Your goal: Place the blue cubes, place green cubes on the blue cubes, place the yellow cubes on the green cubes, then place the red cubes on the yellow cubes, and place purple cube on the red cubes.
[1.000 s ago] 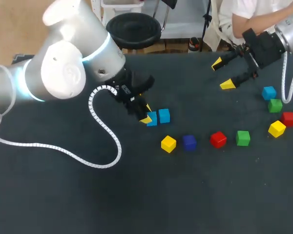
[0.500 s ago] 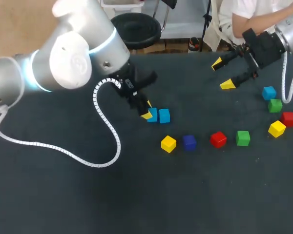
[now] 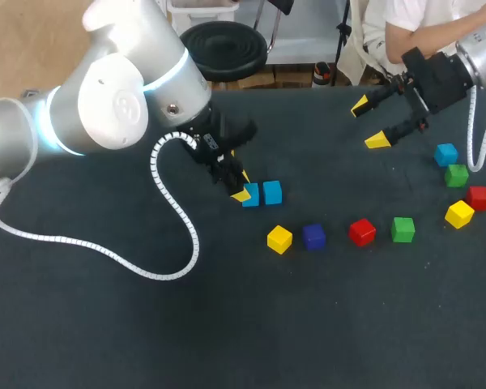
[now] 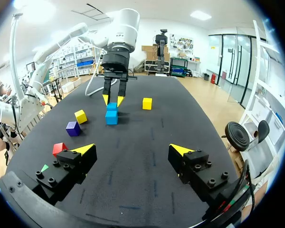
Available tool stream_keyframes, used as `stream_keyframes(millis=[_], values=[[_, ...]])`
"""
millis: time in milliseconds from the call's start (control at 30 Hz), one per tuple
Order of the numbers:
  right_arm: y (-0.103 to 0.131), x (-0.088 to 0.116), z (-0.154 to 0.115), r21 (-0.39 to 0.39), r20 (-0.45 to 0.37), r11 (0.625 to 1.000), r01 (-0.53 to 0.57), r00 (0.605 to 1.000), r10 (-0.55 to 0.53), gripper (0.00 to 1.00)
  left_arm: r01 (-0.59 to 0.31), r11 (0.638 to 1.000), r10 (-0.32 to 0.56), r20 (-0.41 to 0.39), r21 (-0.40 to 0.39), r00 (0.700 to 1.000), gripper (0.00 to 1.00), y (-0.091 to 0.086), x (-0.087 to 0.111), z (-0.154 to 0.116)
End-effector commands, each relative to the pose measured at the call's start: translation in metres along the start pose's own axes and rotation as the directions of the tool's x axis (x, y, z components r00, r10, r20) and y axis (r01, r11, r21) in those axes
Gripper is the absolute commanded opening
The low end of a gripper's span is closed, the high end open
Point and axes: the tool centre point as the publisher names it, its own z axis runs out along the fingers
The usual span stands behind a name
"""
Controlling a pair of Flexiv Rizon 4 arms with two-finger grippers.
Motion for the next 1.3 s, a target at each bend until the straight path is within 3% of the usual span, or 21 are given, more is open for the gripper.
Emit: stream_keyframes(millis=[33,1300], values=[[0.001,0.0,0.0,0.002,0.0,1.0,0.001,1.0,-0.001,1.0,0.001,1.0,-0.001,0.004,0.006,1.0,0.0,0.002,0.003,0.003],[0.001,0.0,0.0,0.002,0.0,1.0,0.001,1.0,-0.001,1.0,-0.084,0.996,0.084,-0.008,0.0,0.996,0.0,0.019,0.003,0.001]])
